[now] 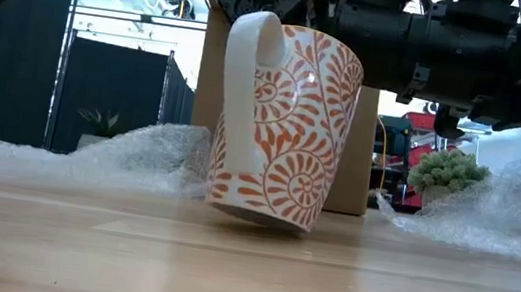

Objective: Wrap mug
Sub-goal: Wrap the red cup with the bubble wrap

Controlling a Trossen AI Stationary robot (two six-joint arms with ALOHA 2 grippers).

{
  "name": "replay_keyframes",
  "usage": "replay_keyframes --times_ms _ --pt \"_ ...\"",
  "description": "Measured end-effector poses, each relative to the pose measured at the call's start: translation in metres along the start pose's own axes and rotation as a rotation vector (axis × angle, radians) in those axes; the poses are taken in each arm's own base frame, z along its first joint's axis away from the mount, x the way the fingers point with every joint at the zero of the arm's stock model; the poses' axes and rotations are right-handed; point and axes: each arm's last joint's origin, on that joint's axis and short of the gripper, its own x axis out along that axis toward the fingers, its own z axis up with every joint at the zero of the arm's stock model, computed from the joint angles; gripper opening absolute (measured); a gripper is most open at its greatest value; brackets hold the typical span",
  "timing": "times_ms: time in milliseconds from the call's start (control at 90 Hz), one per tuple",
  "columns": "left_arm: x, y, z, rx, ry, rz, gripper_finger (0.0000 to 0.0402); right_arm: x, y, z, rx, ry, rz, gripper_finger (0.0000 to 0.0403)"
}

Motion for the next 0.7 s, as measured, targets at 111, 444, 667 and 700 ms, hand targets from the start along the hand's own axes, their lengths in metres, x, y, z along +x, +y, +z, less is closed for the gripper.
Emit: replay_keyframes --times_ms 111,444,667,700 --pt "0.000 0.000 0.000 0.000 0.000 0.000 0.0000 0.025 0.013 -0.001 -0.041 -0.053 -0.073 0.0219" --pt "0.000 0.000 0.000 0.000 0.000 0.000 0.0000 0.090 0.031 0.005 -0.090 -0.110 -0.339 0.0219" --pt "0.000 0.000 0.001 0.000 -0.002 0.000 0.0000 0.112 0.034 0.004 -0.088 -0.110 -0.414 0.0219" --pt "-0.001 0.000 0.003 0.000 -0.002 0.000 0.0000 0.112 0.034 0.004 -0.089 -0.109 -0.414 0.0219"
